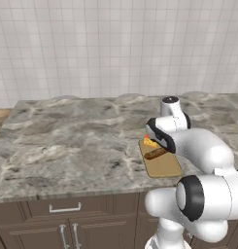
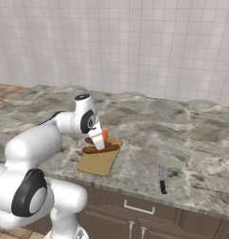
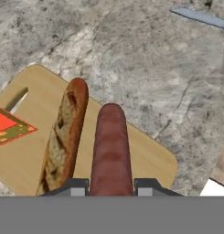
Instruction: Retrieve the sausage and cheese from the fridge and place them on the cutting board on the counter.
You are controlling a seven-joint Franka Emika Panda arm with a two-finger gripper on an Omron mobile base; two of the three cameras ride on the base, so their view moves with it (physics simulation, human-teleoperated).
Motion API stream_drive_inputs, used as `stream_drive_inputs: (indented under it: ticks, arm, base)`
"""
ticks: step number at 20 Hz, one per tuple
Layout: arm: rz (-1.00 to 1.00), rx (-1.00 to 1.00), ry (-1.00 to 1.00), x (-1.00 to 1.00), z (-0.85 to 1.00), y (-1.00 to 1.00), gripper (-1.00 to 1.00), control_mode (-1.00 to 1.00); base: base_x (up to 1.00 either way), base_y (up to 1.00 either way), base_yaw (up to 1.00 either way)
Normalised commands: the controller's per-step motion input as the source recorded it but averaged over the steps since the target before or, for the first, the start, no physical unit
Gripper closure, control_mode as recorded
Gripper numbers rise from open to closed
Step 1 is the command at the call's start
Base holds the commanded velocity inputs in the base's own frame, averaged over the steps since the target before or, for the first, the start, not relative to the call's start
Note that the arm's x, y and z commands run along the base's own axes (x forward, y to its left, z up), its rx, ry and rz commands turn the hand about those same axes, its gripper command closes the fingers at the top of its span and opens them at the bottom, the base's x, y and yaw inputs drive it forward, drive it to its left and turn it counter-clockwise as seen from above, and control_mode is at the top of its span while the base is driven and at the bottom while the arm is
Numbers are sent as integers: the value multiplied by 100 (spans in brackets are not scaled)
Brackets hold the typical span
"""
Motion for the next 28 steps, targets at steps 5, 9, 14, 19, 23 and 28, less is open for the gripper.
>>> stream_drive_inputs:
  ticks: [5, 9, 14, 19, 23, 28]
  arm:
    - [-1, 0, -2, 0, -32, -3, 100, -100]
    - [-1, 1, 0, 0, -7, -19, 100, -100]
    - [-1, 0, 0, 0, -16, -9, 100, -100]
    - [-2, 0, 1, 0, -24, 0, 100, -100]
    - [-3, 0, 1, 0, -19, 0, 100, -100]
    - [-4, 0, 0, 0, -22, 5, 100, -100]
  base:
    - [0, 0, 0]
    - [0, 0, 0]
    - [0, 0, 0]
    - [0, 0, 0]
    - [0, 0, 0]
    - [0, 0, 0]
